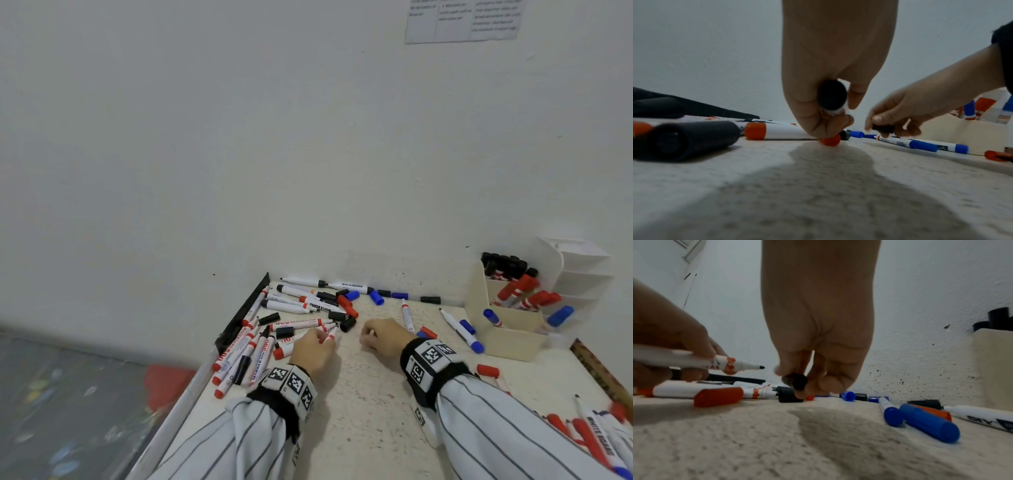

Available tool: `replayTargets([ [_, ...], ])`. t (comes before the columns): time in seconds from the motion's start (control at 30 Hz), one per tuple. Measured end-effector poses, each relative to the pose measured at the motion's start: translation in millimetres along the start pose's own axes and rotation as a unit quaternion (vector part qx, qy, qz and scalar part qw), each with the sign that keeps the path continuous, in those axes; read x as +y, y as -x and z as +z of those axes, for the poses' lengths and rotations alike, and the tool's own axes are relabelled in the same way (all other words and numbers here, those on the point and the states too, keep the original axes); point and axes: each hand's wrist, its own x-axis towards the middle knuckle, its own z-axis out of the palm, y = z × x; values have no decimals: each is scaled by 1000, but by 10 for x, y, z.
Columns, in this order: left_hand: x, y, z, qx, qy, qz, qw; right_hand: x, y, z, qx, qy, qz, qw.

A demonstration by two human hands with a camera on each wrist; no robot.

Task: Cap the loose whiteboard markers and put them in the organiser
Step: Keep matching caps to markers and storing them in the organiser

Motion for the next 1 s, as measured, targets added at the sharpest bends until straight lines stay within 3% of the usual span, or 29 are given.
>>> replayTargets([
  [0.2,39,52,97,-4,-18,57,998,-19,80,-93,91,-74,-61,991],
  [0.5,63,109,171,1,-21,83,996,-14,215,-75,201,-177,-71,961],
  [0.77,78,174,165,-8,-21,101,995,-27,221,-12,136,-296,-35,945],
  [1.0,135,254,141,-14,-12,120,993,-41,274,4,66,-234,-3,970],
])
